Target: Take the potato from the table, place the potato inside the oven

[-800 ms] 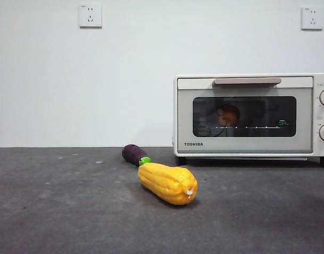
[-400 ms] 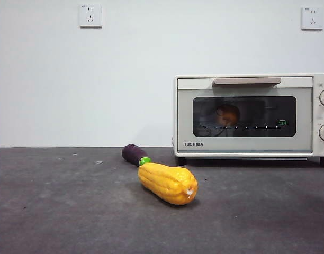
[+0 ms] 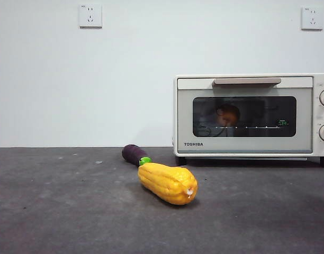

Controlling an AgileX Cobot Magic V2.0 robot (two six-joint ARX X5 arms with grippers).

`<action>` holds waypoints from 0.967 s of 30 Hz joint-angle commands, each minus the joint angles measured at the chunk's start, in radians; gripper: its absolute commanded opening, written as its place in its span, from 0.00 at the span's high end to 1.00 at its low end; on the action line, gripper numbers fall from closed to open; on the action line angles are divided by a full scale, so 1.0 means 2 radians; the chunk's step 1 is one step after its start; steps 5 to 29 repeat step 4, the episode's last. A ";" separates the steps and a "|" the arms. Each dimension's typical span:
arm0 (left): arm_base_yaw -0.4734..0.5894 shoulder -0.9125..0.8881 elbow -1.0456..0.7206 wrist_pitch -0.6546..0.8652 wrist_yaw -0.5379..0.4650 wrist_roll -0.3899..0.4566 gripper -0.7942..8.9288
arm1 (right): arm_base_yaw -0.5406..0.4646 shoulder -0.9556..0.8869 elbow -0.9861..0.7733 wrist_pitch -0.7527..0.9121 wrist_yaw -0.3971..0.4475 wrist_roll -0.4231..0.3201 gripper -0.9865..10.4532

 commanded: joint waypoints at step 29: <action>0.002 0.000 -0.005 0.004 0.000 -0.004 0.92 | -0.001 -0.001 -0.006 0.004 0.000 0.004 0.91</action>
